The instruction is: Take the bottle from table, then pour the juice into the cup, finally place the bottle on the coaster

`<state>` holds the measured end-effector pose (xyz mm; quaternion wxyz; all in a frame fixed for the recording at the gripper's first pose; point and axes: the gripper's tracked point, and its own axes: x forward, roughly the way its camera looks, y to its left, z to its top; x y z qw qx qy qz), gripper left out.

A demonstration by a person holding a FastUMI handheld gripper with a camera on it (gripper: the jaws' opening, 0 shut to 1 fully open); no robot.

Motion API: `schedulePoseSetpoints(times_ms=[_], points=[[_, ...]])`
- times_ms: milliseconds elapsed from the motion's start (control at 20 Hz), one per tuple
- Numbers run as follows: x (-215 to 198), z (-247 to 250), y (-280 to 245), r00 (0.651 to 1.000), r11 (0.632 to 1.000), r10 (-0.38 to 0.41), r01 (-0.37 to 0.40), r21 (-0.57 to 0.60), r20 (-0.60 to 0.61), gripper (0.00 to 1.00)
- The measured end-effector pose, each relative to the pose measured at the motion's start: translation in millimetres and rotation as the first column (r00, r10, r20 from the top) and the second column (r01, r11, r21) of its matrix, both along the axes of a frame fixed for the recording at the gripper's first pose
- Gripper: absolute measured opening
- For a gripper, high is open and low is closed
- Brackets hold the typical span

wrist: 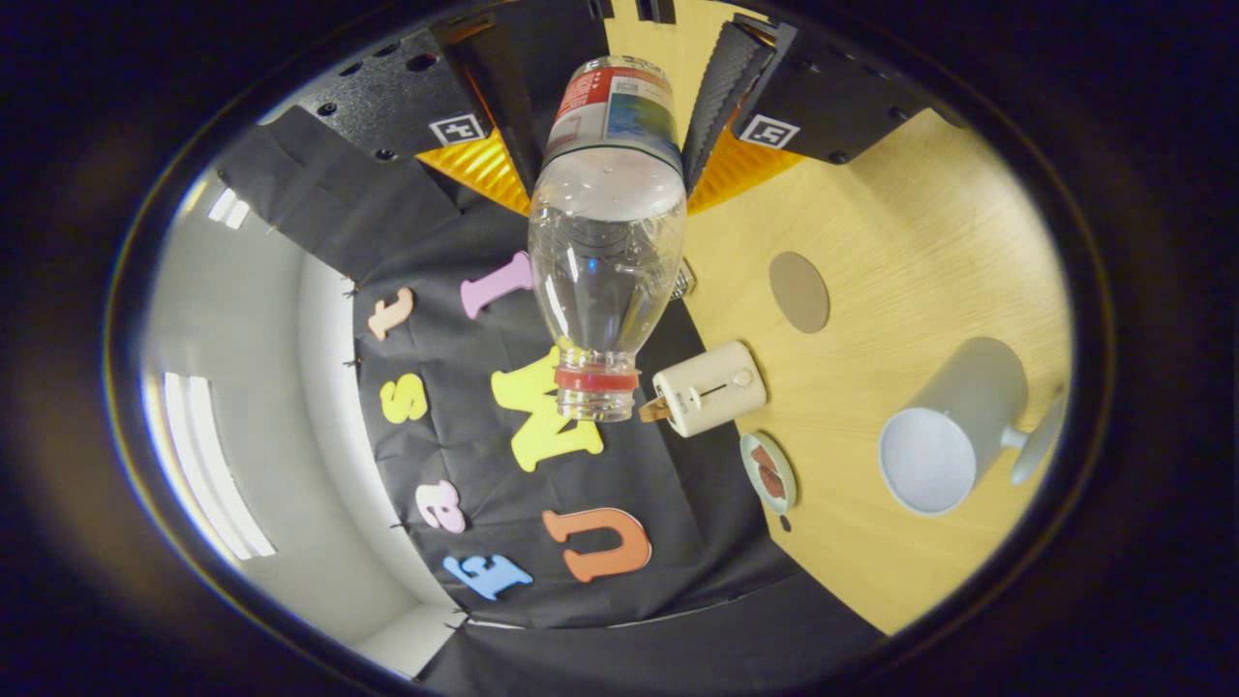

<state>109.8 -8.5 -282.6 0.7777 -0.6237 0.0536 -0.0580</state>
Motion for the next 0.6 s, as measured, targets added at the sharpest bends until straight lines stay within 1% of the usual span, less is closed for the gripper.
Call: schedulePoseSetpoints(times_ms=[100,200,400,600], points=[[-1,3,8,1.000,0.998,0.030,-0.030,-0.049,-0.002,0.80],[-2,6,13,0.999,0.994,0.041,-0.040,-0.103,0.006,0.80],[1,-5,23,0.999,0.988,0.035,-0.040,-0.147,-0.033,0.80],[-1,-3,30,0.999,0.968,0.038,-0.045,-0.249,-0.030,0.80]])
